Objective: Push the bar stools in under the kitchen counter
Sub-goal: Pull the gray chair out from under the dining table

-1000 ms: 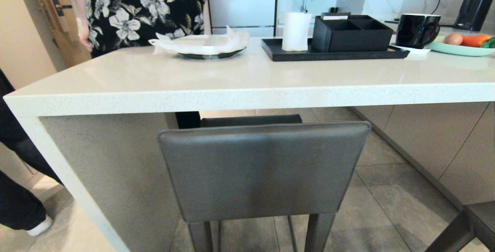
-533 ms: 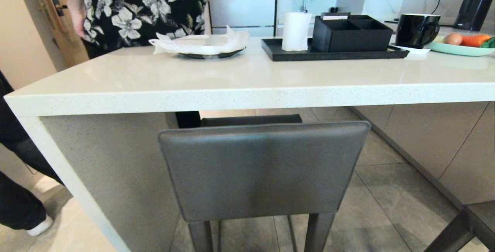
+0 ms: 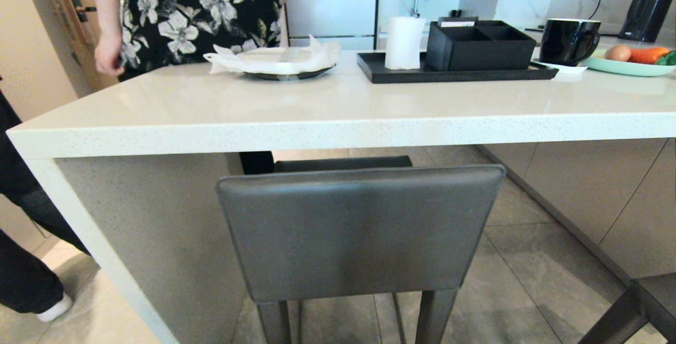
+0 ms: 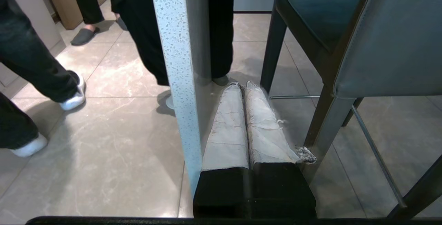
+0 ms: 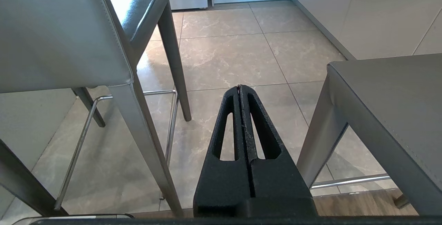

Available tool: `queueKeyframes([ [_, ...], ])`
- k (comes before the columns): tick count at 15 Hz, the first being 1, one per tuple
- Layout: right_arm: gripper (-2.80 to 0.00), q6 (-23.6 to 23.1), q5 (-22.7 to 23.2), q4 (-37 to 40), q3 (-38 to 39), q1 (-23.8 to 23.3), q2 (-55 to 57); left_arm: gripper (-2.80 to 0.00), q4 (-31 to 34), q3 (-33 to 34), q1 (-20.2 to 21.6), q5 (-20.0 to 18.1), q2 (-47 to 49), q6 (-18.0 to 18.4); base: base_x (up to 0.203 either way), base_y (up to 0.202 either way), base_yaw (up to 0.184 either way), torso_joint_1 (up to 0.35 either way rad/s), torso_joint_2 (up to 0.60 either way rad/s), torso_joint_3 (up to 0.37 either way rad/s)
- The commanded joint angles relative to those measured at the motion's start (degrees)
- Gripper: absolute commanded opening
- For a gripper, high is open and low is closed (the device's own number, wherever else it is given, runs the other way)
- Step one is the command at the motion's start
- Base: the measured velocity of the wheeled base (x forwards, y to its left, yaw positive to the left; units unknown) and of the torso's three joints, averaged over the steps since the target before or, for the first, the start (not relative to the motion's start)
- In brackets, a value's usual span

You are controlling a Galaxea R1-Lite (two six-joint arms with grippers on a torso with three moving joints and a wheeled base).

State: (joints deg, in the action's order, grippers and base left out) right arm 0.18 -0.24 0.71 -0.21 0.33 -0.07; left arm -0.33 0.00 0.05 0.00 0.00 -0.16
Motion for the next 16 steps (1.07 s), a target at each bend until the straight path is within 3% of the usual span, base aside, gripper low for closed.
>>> queueKeyframes([
  [1, -2.80, 0.0, 0.0, 0.0, -0.1, 0.0, 0.1, 0.00, 0.0, 0.1, 0.0, 0.0, 0.1, 0.0, 0.000, 0.000, 0.000, 0.000, 0.00, 0.000],
  [2, 0.00, 0.0, 0.1, 0.0, -0.1, 0.0, 0.1, 0.00, 0.0, 0.1, 0.0, 0.0, 0.1, 0.0, 0.000, 0.000, 0.000, 0.000, 0.00, 0.000],
  [16, 0.00, 0.1, 0.1, -0.2, 0.0, 0.0, 0.0, 0.00, 0.0, 0.0, 0.0, 0.0, 0.1, 0.1, 0.000, 0.000, 0.000, 0.000, 0.00, 0.000],
])
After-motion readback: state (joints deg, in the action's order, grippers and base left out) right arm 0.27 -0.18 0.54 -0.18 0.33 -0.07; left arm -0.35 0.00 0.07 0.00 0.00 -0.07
